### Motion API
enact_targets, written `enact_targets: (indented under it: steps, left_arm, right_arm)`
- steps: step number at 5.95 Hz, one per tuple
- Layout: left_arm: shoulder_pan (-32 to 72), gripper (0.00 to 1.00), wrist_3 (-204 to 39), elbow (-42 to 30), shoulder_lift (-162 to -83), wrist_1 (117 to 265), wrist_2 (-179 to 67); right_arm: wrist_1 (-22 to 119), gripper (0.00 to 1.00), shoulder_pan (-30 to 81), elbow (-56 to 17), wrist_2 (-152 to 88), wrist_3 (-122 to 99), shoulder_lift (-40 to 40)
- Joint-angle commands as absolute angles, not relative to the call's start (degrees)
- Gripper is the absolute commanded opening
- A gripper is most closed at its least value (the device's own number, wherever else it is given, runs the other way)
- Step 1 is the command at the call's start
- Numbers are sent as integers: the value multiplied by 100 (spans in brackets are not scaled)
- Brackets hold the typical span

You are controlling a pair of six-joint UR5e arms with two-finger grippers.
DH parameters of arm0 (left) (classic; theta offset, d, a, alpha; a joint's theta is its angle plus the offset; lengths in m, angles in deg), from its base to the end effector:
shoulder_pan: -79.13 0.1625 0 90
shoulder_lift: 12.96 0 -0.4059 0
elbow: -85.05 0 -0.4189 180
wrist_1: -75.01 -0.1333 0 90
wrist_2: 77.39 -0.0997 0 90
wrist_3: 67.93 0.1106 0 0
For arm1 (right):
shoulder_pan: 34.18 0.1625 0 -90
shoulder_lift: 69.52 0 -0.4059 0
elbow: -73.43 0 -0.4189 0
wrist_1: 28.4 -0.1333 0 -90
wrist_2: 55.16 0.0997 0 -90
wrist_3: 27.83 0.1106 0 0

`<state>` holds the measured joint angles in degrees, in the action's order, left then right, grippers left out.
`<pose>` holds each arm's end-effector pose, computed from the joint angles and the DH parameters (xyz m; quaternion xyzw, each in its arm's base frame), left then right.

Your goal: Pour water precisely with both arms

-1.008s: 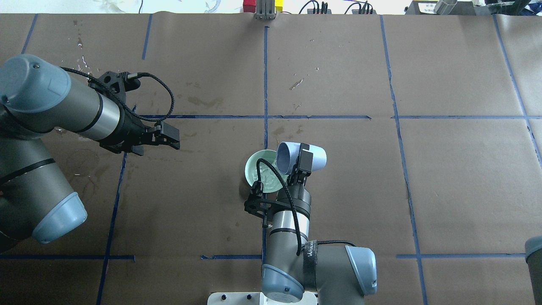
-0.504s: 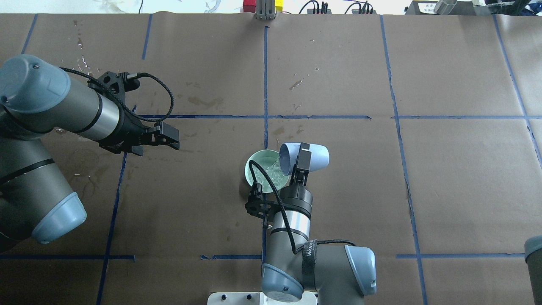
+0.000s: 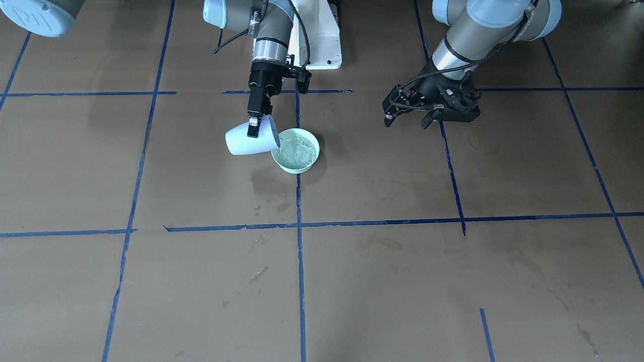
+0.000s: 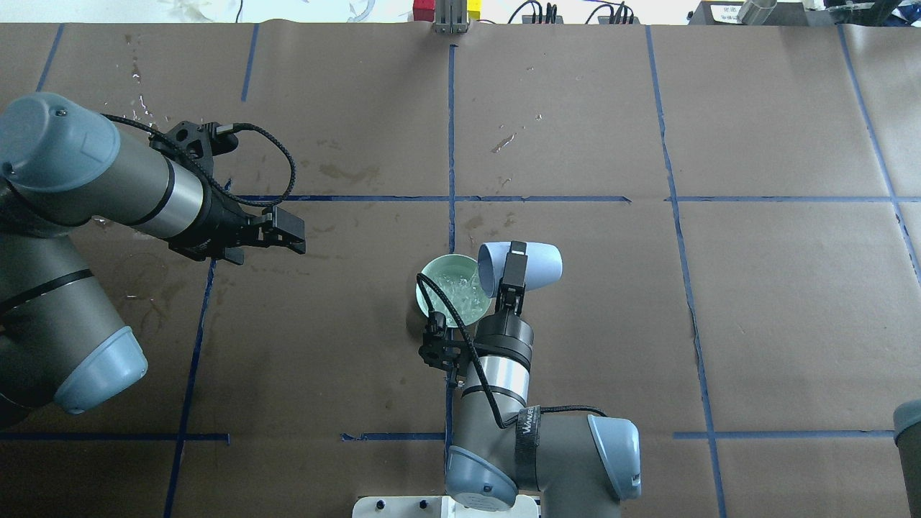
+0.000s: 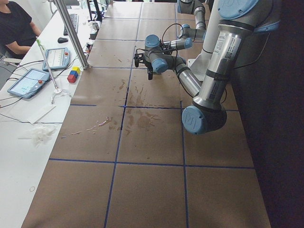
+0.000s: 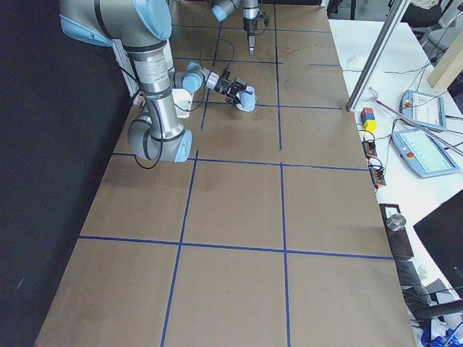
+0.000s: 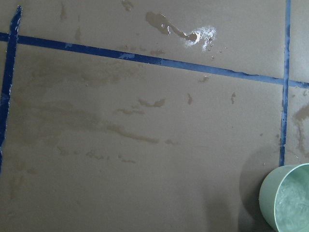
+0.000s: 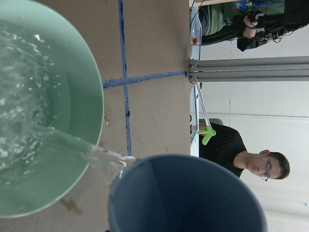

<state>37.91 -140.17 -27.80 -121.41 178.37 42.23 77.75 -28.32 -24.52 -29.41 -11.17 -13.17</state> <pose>0.3839 -0.4409 0.2453 0.0208 0.4981 -0.0597 0.8648 -0.6217 -0.2979 0.2228 0.5186 0.1869 -0.3614 0.7520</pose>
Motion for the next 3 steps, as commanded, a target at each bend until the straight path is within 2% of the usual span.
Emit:
enact_targets:
  steps: [1, 3]
  left_arm:
    - [3791, 99, -14018, -2781, -12142, 17837, 4223]
    - [3791, 100, -14035, -2781, -12142, 17837, 4214]
  right_arm:
    - [7777, 0, -2820, -2466, -2950, -1270, -1292]
    - [7707, 0, -2776, -2745, -2898, -757, -1336]
